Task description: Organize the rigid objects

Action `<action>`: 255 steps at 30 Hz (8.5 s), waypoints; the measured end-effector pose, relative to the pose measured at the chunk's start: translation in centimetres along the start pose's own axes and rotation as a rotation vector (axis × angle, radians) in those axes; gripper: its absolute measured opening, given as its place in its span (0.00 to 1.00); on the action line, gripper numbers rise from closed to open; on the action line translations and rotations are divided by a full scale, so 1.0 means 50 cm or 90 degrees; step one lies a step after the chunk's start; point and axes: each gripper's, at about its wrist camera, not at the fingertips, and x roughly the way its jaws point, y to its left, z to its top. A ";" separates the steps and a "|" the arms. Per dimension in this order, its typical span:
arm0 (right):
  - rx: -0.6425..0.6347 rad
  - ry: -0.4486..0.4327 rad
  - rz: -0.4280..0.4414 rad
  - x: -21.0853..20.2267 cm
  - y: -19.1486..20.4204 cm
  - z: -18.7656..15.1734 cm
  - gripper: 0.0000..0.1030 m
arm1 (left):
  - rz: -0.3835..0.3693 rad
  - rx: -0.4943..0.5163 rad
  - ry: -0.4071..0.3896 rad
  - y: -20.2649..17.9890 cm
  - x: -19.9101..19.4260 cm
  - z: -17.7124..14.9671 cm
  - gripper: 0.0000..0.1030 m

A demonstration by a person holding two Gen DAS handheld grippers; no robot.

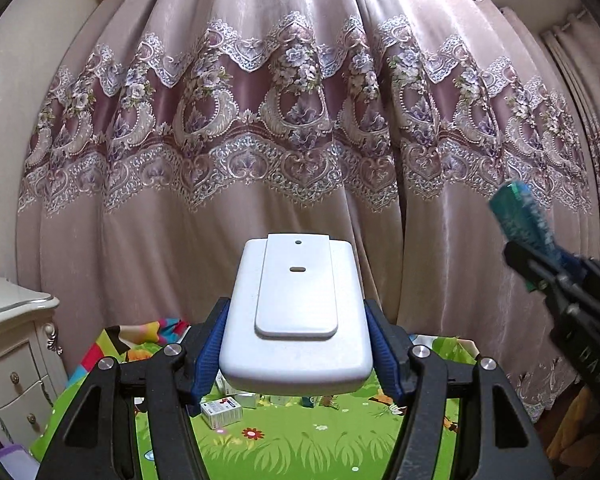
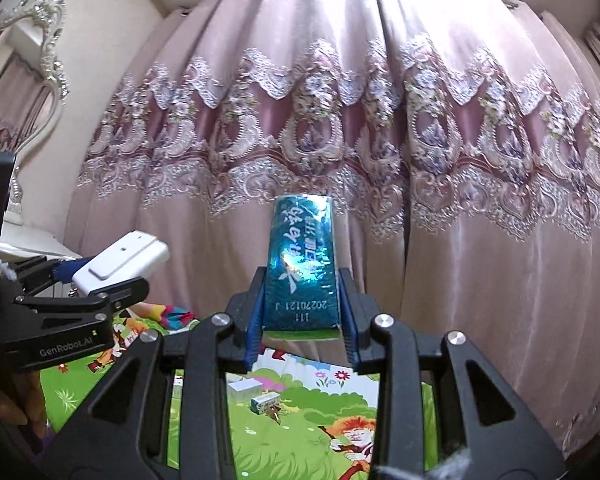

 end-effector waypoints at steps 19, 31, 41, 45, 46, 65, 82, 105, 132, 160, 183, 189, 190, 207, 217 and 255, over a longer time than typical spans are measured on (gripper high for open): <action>0.012 0.095 0.127 0.023 0.079 -0.033 0.36 | 0.075 -0.044 0.101 0.116 -0.024 -0.070 0.62; 0.008 0.129 0.231 0.030 0.161 -0.037 0.36 | 0.154 -0.109 0.135 0.244 -0.086 -0.111 0.62; -0.013 0.139 0.314 0.025 0.234 -0.032 0.36 | 0.217 -0.133 0.142 0.316 -0.149 -0.136 0.62; -0.039 0.146 0.365 0.028 0.289 -0.032 0.36 | 0.247 -0.149 0.163 0.350 -0.178 -0.158 0.62; -0.045 0.150 0.384 0.029 0.305 -0.033 0.36 | 0.254 -0.155 0.171 0.362 -0.184 -0.165 0.63; -0.120 0.399 0.669 0.076 0.575 -0.154 0.36 | 0.381 -0.261 0.318 0.531 -0.278 -0.301 0.63; -0.246 0.494 0.807 0.011 0.736 -0.286 0.36 | 0.453 -0.321 0.440 0.622 -0.299 -0.390 0.63; -0.030 0.578 0.475 0.229 0.347 -0.380 0.88 | 0.212 -0.221 0.545 0.432 -0.039 -0.368 0.86; 0.038 0.682 0.287 0.703 0.004 -0.615 0.50 | 0.006 -0.003 0.619 0.153 0.459 -0.474 1.00; 0.073 0.688 0.172 0.468 -0.123 -0.587 0.51 | -0.177 0.005 0.629 -0.029 0.725 -0.453 0.33; 0.078 0.699 0.159 0.479 -0.116 -0.590 0.71 | -0.095 0.048 0.604 -0.006 0.575 -0.466 0.87; 0.075 0.702 0.122 0.488 -0.106 -0.590 0.67 | -0.077 0.039 0.600 0.000 0.575 -0.465 0.81; 0.074 0.698 0.126 0.486 -0.105 -0.587 0.57 | -0.077 0.037 0.589 0.002 0.571 -0.460 0.55; 0.136 0.591 0.124 0.303 -0.081 -0.489 0.48 | -0.070 -0.004 0.536 0.010 0.342 -0.392 0.33; 0.047 0.230 0.040 0.119 -0.027 -0.211 0.48 | -0.006 0.013 0.246 0.021 0.155 -0.163 0.33; -0.071 0.044 0.174 0.000 0.186 -0.023 0.48 | 0.125 -0.047 0.138 0.207 -0.074 -0.125 0.34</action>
